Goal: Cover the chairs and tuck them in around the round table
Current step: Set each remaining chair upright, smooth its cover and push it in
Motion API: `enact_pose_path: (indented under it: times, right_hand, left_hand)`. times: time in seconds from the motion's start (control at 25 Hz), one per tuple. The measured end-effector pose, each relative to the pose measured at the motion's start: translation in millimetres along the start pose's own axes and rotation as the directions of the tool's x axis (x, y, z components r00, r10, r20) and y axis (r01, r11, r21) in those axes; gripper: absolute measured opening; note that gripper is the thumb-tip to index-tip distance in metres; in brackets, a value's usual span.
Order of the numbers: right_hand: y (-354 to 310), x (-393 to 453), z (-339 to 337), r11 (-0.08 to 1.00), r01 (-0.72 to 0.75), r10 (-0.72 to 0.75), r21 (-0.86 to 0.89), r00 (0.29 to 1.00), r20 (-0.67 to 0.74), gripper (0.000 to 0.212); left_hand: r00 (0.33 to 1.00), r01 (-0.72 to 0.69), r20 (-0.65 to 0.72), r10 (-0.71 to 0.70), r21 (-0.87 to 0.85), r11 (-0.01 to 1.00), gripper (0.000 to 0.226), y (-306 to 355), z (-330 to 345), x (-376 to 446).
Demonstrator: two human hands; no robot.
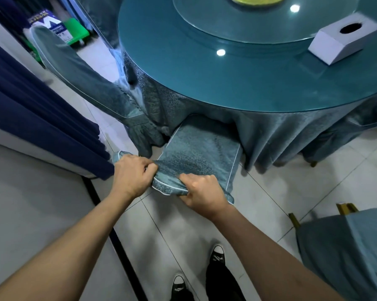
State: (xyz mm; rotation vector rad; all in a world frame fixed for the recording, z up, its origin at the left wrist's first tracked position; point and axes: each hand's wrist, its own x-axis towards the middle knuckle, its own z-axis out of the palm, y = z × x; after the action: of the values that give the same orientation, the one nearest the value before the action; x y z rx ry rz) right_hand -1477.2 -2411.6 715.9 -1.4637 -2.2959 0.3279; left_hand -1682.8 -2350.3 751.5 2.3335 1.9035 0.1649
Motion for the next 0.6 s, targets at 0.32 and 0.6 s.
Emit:
enact_pose_path:
  times: [0.32,0.6]
  right_hand:
    - [41,-60,-41,0.992,0.080,-0.082,-0.097,0.997,-0.008,0.030]
    - [8,-43,-18,0.978,-0.033,0.009,-0.205,0.993,-0.118,0.036]
  left_hand:
    - [0.999,-0.015,0.028,0.019,-0.117,0.993,0.059,68,11,-41]
    - [0.998,-0.034,0.054,0.035,-0.033,0.999,0.069,27,7,-26]
